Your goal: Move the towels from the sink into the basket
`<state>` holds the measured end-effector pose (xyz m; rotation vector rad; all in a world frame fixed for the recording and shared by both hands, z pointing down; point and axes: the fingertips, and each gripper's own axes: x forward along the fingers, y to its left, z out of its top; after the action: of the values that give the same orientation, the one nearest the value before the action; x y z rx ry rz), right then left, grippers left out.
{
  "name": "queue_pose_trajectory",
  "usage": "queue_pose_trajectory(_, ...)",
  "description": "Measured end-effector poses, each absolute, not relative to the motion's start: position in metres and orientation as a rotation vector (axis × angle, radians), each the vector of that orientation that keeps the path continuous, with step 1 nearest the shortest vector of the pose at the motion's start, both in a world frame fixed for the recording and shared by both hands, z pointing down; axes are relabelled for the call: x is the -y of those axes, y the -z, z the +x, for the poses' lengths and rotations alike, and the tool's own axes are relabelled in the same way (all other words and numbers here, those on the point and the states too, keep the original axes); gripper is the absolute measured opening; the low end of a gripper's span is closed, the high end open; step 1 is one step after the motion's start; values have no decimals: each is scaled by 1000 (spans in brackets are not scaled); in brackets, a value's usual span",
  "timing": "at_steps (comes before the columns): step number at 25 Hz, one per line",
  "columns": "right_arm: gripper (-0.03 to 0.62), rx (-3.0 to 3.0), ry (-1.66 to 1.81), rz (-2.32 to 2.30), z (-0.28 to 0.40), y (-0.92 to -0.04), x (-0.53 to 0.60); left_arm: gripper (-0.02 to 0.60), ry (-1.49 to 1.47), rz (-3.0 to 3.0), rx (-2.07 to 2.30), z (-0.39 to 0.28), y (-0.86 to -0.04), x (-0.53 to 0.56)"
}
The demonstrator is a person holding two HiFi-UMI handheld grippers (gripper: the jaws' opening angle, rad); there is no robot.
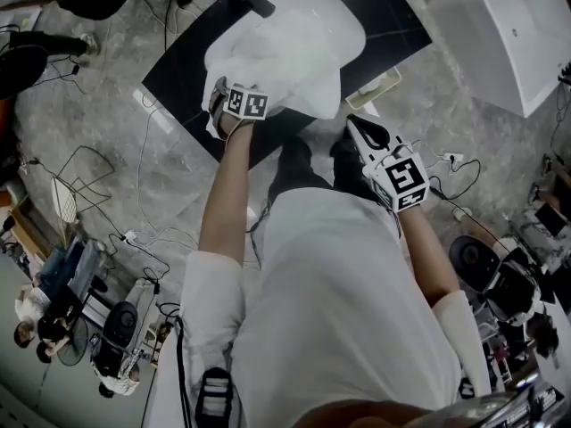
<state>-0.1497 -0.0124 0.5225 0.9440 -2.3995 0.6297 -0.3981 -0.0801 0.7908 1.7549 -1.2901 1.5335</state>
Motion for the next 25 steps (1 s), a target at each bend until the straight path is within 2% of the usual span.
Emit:
queue_pose_trajectory(1,0,2400,-629,949,-149,-522,12,241,-1570,1774,1290,-399,-787,79)
queue_pose_trajectory(2,0,2400,-628,953,-148,-521,11,161,-1602,1793,1292,-401,-785,77)
queue_pose_trajectory(4,0,2400,-626,960,-147,-520,9,109,-1617,1821,1287,-401,-781,72)
queue_pose_trajectory(7,0,2401,-619,968,-145,-519,6,83,-1545,1837,1291,-399,-776,66)
queue_pose_trajectory(13,0,2408,-607,991,-141,-512,-3,74,-1348,1912,1355,-386,-733,59)
queue_pose_trajectory(25,0,2449,-520,1044,-125,-482,-16,71,-985,2150,1520,-356,-593,44)
